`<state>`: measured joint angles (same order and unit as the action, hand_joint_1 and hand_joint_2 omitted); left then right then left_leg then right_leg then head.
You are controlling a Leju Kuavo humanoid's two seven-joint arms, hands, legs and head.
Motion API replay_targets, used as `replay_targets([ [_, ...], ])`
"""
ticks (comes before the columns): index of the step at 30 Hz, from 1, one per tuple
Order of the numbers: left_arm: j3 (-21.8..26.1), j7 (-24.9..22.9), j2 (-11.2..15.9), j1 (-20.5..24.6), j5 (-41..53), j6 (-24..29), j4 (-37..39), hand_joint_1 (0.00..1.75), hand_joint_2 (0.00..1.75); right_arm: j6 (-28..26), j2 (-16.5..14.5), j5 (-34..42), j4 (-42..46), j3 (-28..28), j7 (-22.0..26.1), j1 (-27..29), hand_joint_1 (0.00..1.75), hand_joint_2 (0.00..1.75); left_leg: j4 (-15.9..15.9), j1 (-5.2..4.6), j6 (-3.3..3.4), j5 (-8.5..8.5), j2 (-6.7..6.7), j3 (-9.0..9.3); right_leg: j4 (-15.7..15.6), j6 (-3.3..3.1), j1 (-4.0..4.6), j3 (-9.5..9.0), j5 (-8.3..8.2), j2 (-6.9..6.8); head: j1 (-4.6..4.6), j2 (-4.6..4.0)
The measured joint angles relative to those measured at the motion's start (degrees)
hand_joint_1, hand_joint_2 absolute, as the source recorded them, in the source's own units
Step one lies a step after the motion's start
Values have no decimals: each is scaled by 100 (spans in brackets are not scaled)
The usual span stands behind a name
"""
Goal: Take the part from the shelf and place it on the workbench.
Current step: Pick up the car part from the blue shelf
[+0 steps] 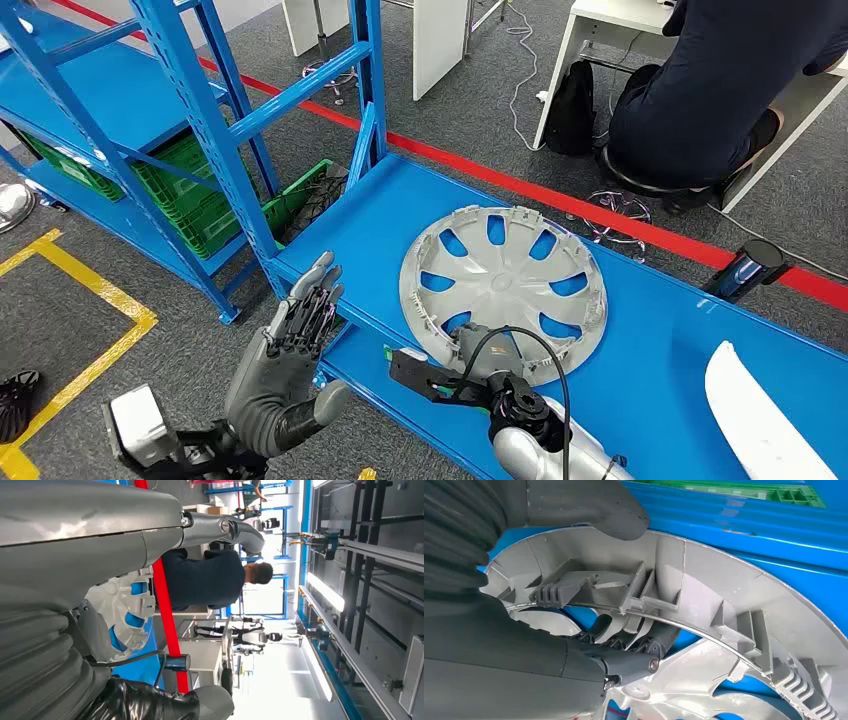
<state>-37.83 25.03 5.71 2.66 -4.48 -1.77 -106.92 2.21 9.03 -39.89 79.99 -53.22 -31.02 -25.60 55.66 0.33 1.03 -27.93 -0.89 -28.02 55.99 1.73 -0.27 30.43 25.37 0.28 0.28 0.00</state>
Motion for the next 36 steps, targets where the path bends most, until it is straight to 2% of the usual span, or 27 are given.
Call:
replay_targets([
  [7,11,-6,1,-3,61,39,0,0,175,96,61,-260,251,1,-99,47,175,175,0,0,6,5,0,-4,-1,3,0,3,-7,0,-3,0],
  [23,52,7,12,-103,197,299,-5,0,175,510,309,-682,1455,-48,-168,256,175,175,1,2,6,26,0,-98,2,0,1,98,-31,1,-2,0],
  [36,80,74,60,-190,226,529,-53,0,175,1399,544,-444,2455,-394,-168,350,175,175,-1,2,6,26,0,-107,2,0,1,109,-31,1,-3,0],
])
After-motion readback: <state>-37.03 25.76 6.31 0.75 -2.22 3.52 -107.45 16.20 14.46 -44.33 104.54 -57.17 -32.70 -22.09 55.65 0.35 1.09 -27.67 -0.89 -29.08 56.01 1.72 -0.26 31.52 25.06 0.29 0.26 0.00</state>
